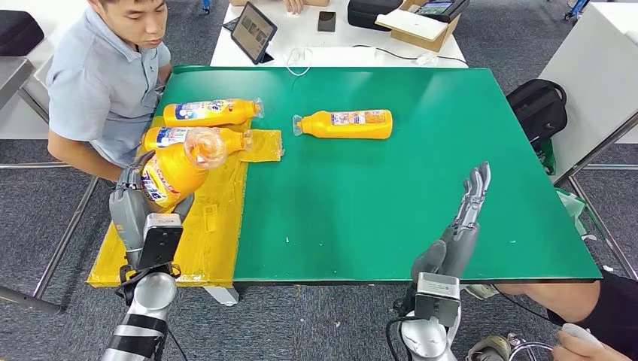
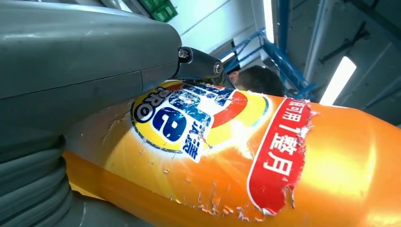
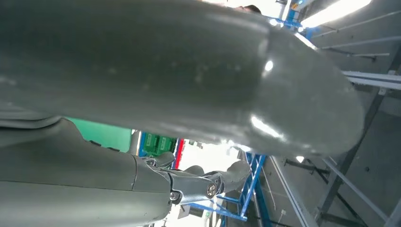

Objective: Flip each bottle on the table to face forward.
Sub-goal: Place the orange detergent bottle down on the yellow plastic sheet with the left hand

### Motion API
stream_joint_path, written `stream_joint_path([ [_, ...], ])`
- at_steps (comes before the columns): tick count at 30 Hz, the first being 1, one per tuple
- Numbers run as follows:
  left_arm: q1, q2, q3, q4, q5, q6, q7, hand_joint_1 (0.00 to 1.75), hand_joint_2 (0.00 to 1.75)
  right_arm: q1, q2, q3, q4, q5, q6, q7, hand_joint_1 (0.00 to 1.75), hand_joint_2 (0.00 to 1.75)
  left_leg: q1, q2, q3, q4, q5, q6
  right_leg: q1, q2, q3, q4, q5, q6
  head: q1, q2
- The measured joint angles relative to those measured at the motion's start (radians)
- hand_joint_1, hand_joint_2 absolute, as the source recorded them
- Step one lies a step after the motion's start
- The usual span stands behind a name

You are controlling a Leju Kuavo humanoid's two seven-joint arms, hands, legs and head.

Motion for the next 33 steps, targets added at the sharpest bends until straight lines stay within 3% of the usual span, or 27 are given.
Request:
stream_joint_path([
  [6, -0.014, -0.001, 0.021, 0.035, -0.041, 0.001, 0.006, 1.64, 1.75, 0.0, 0.009, -0.012, -0.009, -0.007, 0.0, 0.0, 0.0, 0.0, 0.0, 0.0, -0.001, 0.0, 0.0, 0.0, 0.0, 0.0, -0.001, 0.0, 0.0, 0.0, 0.0, 0.0],
  [9, -0.047, -0.002, 0.049, 0.088, -0.239, 0.0, 0.058, 1.55, 1.75, -0.002, 0.008, -0.013, -0.004, -0.046, 0.0, 0.0, 0.0, 0.0, 0.0, 0.0, -0.001, 0.0, 0.0, 0.0, 0.0, 0.0, -0.001, 0.0, 0.0, 0.0, 0.0, 0.0],
  [13, -0.137, 0.028, 0.05, 0.268, -0.514, -0.056, 0.206, 1.62, 1.75, -0.014, 0.004, -0.008, 0.01, -0.081, 0.0, 0.0, 0.0, 0.0, 0.0, 0.0, 0.0, 0.0, 0.001, 0.0, 0.0, 0.0, 0.0, 0.0, 0.0, 0.0, 0.0, 0.0],
  [17, -0.208, 0.066, 0.001, 0.461, -0.552, -0.155, 0.275, 1.25, 1.75, -0.028, -0.004, -0.001, 0.033, -0.118, 0.0, 0.0, 0.0, 0.0, 0.0, 0.0, 0.0, 0.0, 0.001, 0.0, 0.0, 0.0, 0.0, 0.0, 0.0, 0.0, 0.0, 0.0],
  [18, -0.221, 0.073, -0.013, 0.501, -0.549, -0.182, 0.289, 1.24, 1.75, -0.03, -0.006, 0.003, 0.041, -0.124, 0.0, 0.0, 0.0, 0.0, 0.0, 0.0, 0.0, 0.0, 0.001, 0.0, 0.0, 0.0, 0.0, 0.0, 0.0, 0.0, 0.0, 0.0],
  [21, -0.246, 0.09, -0.05, 0.595, -0.561, -0.251, 0.331, 1.44, 1.75, -0.036, -0.012, 0.01, 0.063, -0.13, 0.0, 0.0, 0.0, 0.0, 0.0, 0.0, -0.001, 0.0, 0.001, 0.0, 0.0, 0.0, -0.001, 0.0, 0.0, 0.0, 0.0, 0.0],
  [25, -0.268, 0.099, -0.083, 0.667, -0.568, -0.286, 0.352, 1.41, 1.75, -0.043, -0.016, 0.013, 0.088, -0.138, 0.003, 0.0, 0.0, 0.0, 0.0, -0.001, -0.002, 0.0, 0.001, 0.0, 0.0, -0.001, -0.001, 0.0, 0.0, 0.0, 0.0, 0.0],
  [27, -0.28, 0.101, -0.09, 0.686, -0.557, -0.3, 0.354, 1.13, 1.75, -0.047, -0.017, 0.016, 0.098, -0.145, 0.009, 0.0, 0.0, 0.0, 0.0, -0.002, -0.001, 0.0, 0.0, 0.0, 0.0, -0.001, 0.0, 0.0, 0.0, 0.0, 0.0, 0.0],
  [30, -0.289, 0.103, -0.094, 0.703, -0.526, -0.322, 0.346, 0.43, 1.75, -0.051, -0.017, 0.02, 0.113, -0.148, 0.019, 0.0, 0.0, 0.0, 0.0, -0.002, 0.0, 0.0, 0.001, 0.0, 0.0, -0.001, 0.001, 0.0, 0.0, 0.0, 0.0, 0.0],
  [32, -0.292, 0.105, -0.094, 0.709, -0.496, -0.336, 0.331, 0.12, 0.87, -0.053, -0.017, 0.022, 0.123, -0.147, 0.026, 0.0, 0.0, 0.0, 0.0, -0.002, 0.002, 0.0, 0.001, 0.0, 0.0, -0.001, 0.003, 0.0, 0.0, 0.0, 0.0, 0.0],
  [33, -0.292, 0.105, -0.094, 0.711, -0.479, -0.342, 0.323, 0.06, 0.44, -0.054, -0.017, 0.023, 0.13, -0.146, 0.029, 0.0, 0.0, 0.0, 0.0, -0.002, 0.003, 0.0, 0.001, 0.0, 0.0, -0.001, 0.004, 0.0, 0.0, 0.0, 0.0, 0.0],
])
